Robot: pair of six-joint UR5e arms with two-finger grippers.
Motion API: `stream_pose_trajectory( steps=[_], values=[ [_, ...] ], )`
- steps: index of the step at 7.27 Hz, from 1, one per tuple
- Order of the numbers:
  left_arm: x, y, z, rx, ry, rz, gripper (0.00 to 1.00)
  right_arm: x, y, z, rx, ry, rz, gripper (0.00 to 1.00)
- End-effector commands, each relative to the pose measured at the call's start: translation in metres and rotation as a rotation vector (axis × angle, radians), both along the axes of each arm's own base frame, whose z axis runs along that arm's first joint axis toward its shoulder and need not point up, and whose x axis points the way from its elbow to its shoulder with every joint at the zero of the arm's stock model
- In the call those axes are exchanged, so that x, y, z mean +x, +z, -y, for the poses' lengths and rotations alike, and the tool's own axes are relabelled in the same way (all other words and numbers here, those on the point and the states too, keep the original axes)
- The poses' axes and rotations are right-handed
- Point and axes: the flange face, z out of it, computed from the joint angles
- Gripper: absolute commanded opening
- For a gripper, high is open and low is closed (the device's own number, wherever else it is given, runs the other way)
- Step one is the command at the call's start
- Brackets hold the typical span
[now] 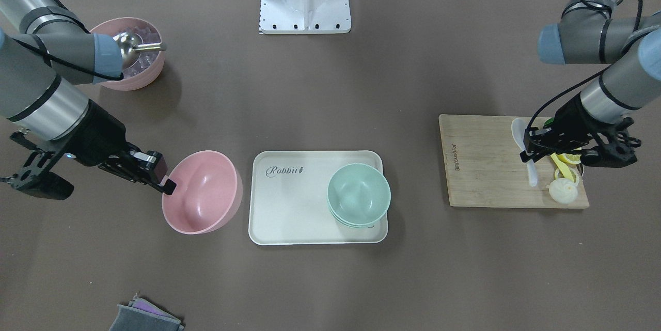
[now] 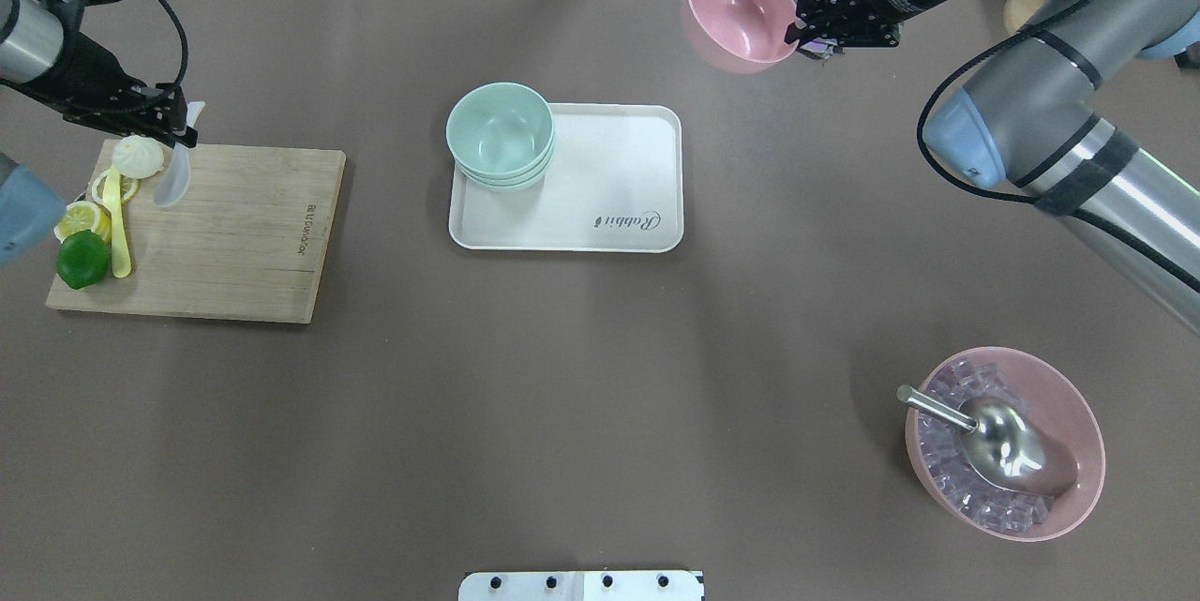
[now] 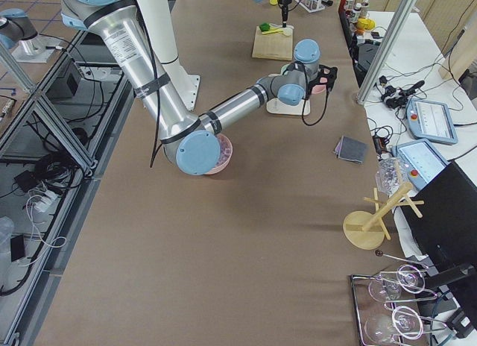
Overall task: Stack pink bowl on green and place spoon
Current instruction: 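Carry the pink bowl over the green bowls and lower it with the right gripper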
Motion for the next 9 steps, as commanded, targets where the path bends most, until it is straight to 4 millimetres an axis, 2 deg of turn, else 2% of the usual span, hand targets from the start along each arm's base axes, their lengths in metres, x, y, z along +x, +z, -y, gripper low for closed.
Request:
stream_pose_trajectory(
  steps=[1, 2, 3, 4, 5, 9],
  values=[
    [-0.016, -0.017, 0.0, 0.014, -0.012, -0.026, 0.0, -0.087, -0.04, -0.026, 0.072, 0.024, -0.017, 0.0],
    [-0.016, -0.018, 0.001, 0.015, -0.012, -0.027, 0.0, -0.122, -0.064, -0.029, 0.063, 0.008, -0.003, 0.0],
    [-0.017, -0.017, 0.002, 0.015, -0.016, -0.025, 0.0, -0.163, -0.096, -0.022, 0.018, 0.022, 0.013, 0.0],
    [-0.018, -0.015, 0.002, 0.012, -0.018, -0.024, 0.0, -0.186, -0.102, -0.024, 0.005, 0.02, 0.005, 0.0],
    [-0.017, -0.015, 0.003, 0.013, -0.016, -0.024, 0.0, -0.201, -0.099, -0.032, 0.007, 0.022, -0.006, 0.0],
    [-0.016, -0.016, 0.004, 0.012, -0.016, -0.024, 0.0, -0.232, -0.08, -0.044, 0.029, 0.033, -0.007, 0.0]
  ],
)
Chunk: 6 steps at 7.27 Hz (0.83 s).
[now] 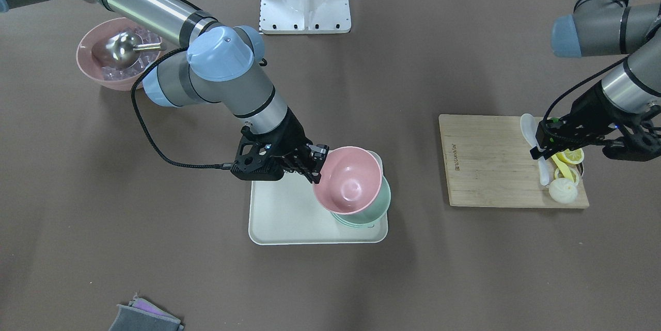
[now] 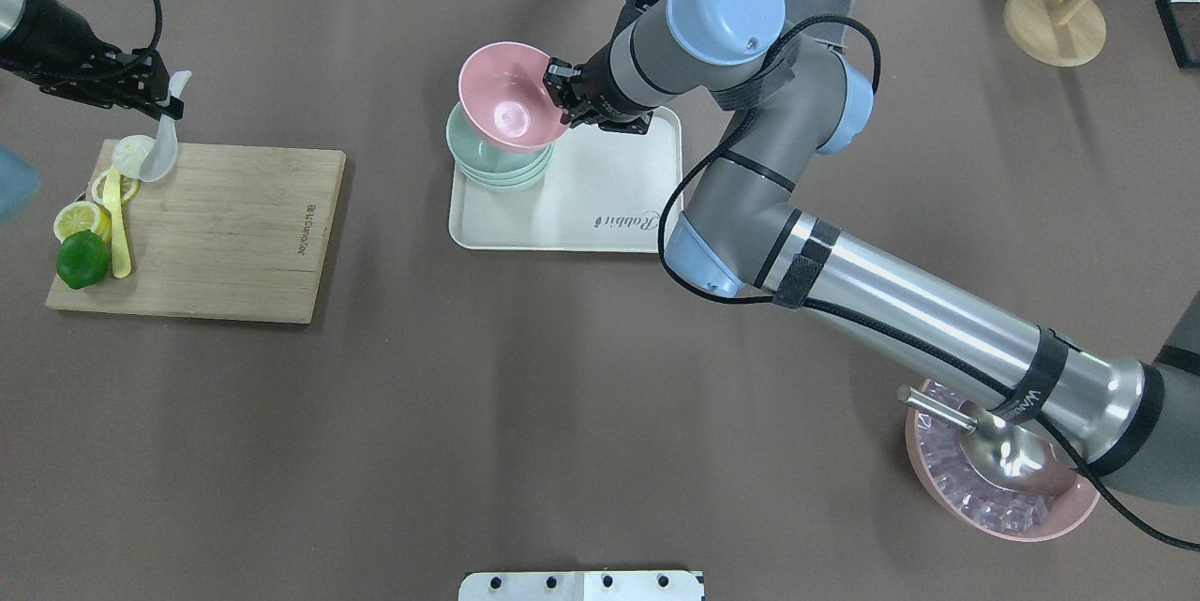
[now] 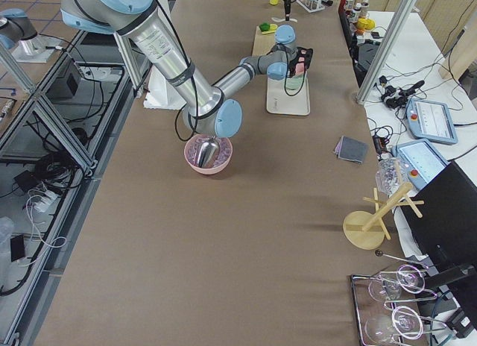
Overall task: Stack pink bowl on green and place spoon
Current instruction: 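Carry the pink bowl over the green bowls and lower it with the right gripper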
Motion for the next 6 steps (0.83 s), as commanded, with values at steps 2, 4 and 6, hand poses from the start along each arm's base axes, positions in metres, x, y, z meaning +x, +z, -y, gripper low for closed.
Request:
stream_pose_trajectory(
  steps=[2, 4, 6],
  values=[
    [0.0, 0.001, 0.001, -0.001, 0.001, 0.001, 0.0, -0.01, 0.0, -0.004, 0.009, 0.018, 0.008, 0.0],
    [0.001, 0.003, 0.0, -0.003, 0.0, 0.004, 0.0, -0.01, -0.005, -0.002, 0.017, 0.034, 0.009, 0.0],
    [0.001, 0.007, 0.002, -0.008, -0.001, 0.008, 0.0, -0.019, -0.013, -0.001, 0.023, 0.045, 0.005, 0.0]
  ],
)
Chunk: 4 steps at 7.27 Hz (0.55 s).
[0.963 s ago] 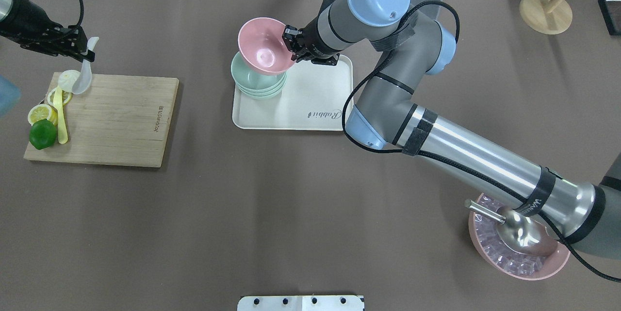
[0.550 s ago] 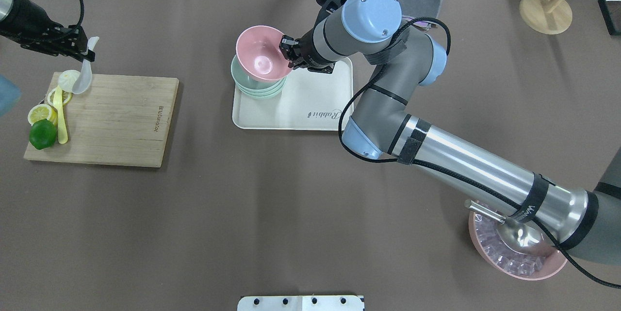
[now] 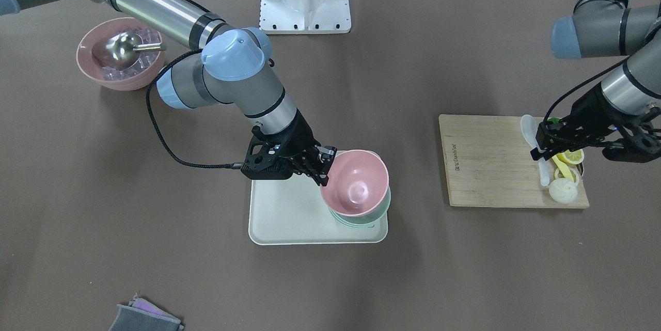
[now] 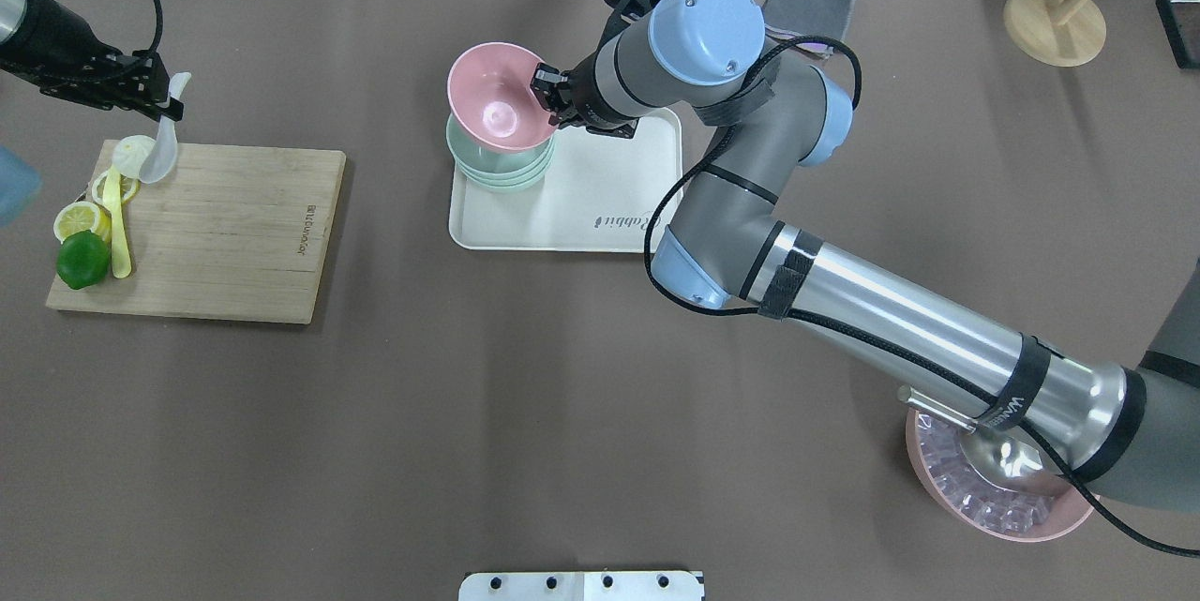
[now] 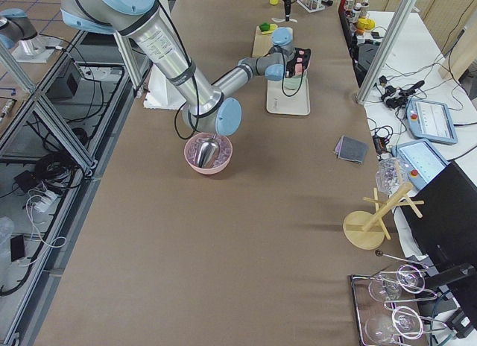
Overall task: Stack pink bowl on green and place spoon
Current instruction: 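Carry the pink bowl over the green bowls and lower it with the right gripper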
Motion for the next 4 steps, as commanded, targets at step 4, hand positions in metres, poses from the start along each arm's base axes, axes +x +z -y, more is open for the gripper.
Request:
stream_pose_trajectory(
  steps=[4],
  values=[
    [0.0005, 0.0025, 0.0005, -0.003, 0.002, 0.0, 0.0, -0.0157, -0.0003, -0.006, 0.01, 0.028, -0.017, 0.05]
  ],
)
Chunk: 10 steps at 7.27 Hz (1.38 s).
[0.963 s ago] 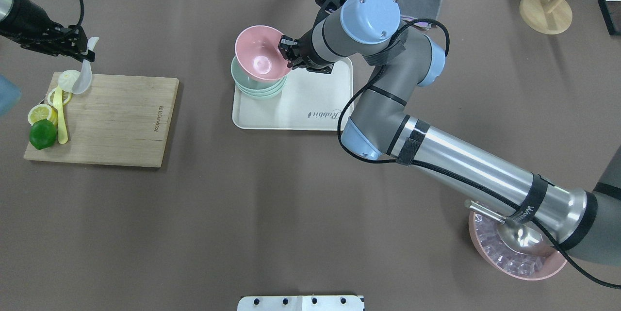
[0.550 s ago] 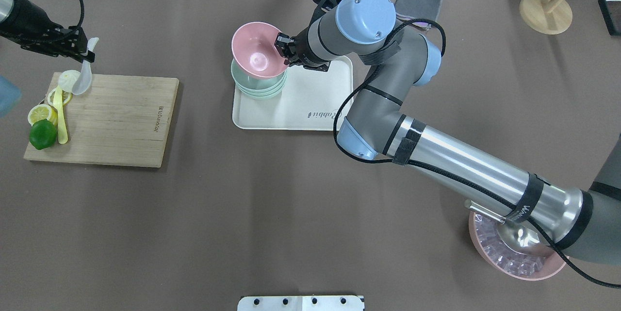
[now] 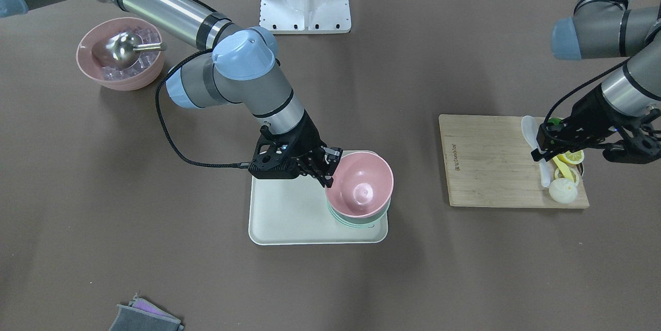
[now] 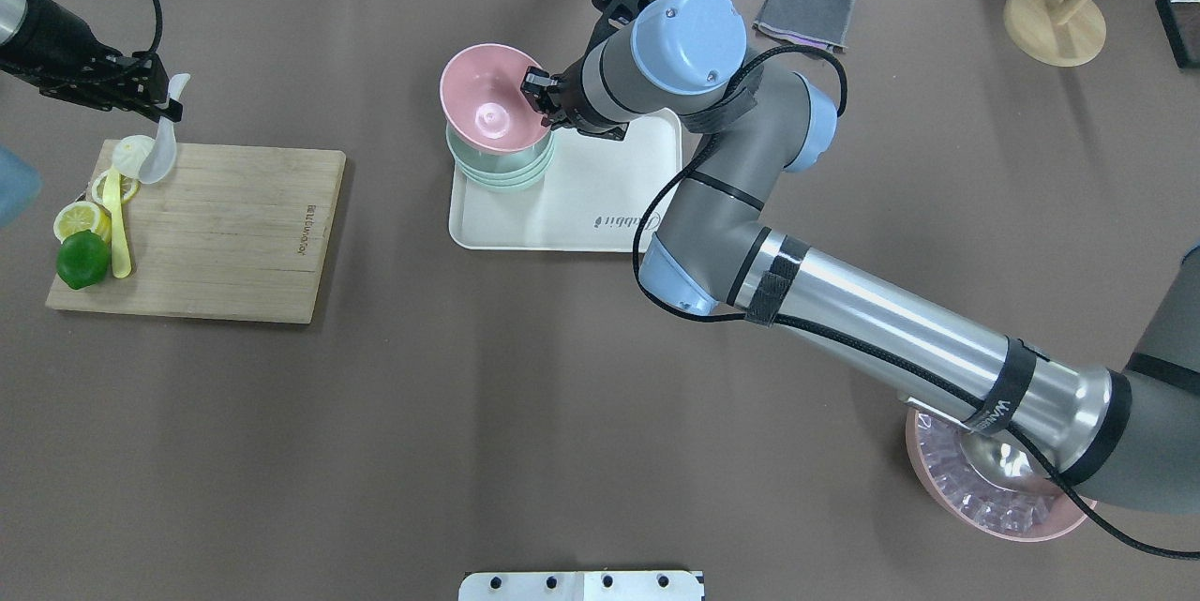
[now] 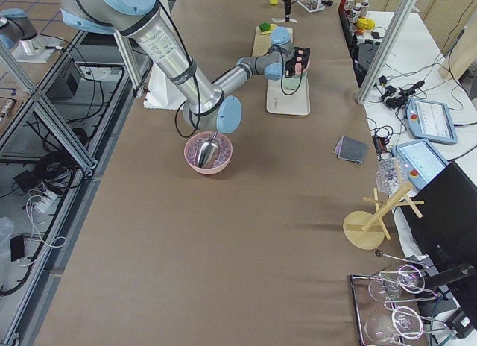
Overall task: Stack pink bowl on green and place spoon
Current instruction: 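Carry the pink bowl over the green bowls and lower it with the right gripper, then release the pink bowl with the right gripper while the left lifts the spoon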
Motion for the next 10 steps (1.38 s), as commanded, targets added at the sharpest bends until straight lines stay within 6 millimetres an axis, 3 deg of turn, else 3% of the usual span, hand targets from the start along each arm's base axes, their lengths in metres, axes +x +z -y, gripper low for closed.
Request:
stream_pose_trajectory(
  steps=[1, 2, 4, 5, 7, 8, 9, 10],
  values=[
    [0.0, 0.0, 0.0, -0.001, 0.002, -0.002, 0.0, -0.004, 0.003, -0.003, 0.002, 0.008, -0.006, 0.93],
    [0.0, 0.0, 0.0, -0.002, 0.002, -0.001, 0.0, -0.003, 0.001, -0.003, 0.005, 0.009, -0.004, 1.0],
    [0.001, -0.001, 0.0, -0.001, 0.0, 0.0, 0.0, 0.009, 0.003, 0.008, 0.013, 0.025, -0.011, 1.0],
    [0.006, -0.014, 0.005, 0.007, 0.004, -0.014, 0.0, 0.019, 0.001, 0.016, 0.011, 0.035, -0.007, 1.0],
    [0.035, -0.089, 0.031, 0.022, -0.019, -0.076, 0.0, 0.044, 0.004, 0.035, 0.006, 0.004, -0.006, 1.0],
    [0.088, -0.131, 0.036, 0.012, 0.009, -0.109, 0.0, 0.055, 0.01, 0.036, 0.054, -0.025, -0.023, 1.0],
    [0.126, -0.174, 0.048, 0.028, -0.012, -0.115, 0.0, 0.069, 0.025, 0.039, 0.053, -0.023, -0.029, 1.0],
    [0.166, -0.203, 0.047, 0.022, -0.049, -0.134, 0.0, 0.08, 0.029, 0.044, 0.046, -0.031, -0.025, 1.0]
  ],
)
